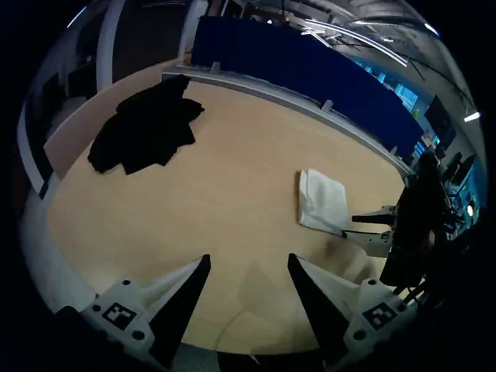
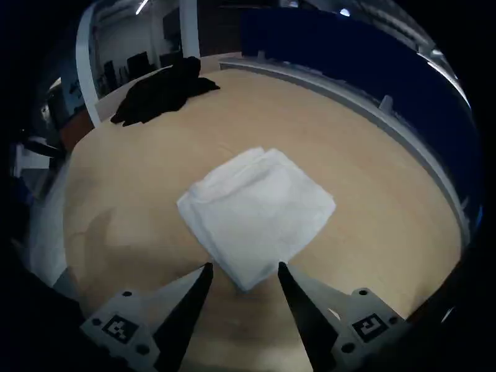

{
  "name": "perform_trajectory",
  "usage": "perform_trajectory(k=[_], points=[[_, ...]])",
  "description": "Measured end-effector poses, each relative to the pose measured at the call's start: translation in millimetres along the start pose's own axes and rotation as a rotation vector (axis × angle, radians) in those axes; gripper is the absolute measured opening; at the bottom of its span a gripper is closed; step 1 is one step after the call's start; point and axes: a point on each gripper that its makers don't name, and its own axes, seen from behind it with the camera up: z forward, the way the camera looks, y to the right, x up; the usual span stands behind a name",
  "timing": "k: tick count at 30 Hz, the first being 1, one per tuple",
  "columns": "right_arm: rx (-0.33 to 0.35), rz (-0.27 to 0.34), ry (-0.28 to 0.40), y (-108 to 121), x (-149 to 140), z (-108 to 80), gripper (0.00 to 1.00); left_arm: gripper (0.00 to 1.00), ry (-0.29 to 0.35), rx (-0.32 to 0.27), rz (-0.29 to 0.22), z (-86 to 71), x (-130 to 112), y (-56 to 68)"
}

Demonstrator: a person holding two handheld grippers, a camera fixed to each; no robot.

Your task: Fold towel

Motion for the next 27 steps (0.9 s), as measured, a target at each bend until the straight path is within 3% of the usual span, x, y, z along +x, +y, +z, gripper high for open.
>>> perform_trajectory(k=[6,18,24,27], points=[[0.001,0.012,-0.026,1.2,-15.9,6.0,0.76,0.92,-0.003,-0.004,-0.002,0.7,0.0,2.7],[0.003,0.058,-0.026,5.4,-17.7,15.3,0.25,0.92,-0.007,-0.006,-0.006,2.7,-0.2,3.4],[0.009,0.078,-0.018,7.0,-15.1,14.7,0.07,0.92,-0.010,-0.006,-0.004,4.7,0.0,4.5],[-0.006,0.071,-0.010,10.3,-13.9,11.9,0.04,0.92,-0.011,-0.008,-0.002,5.6,0.3,5.7]])
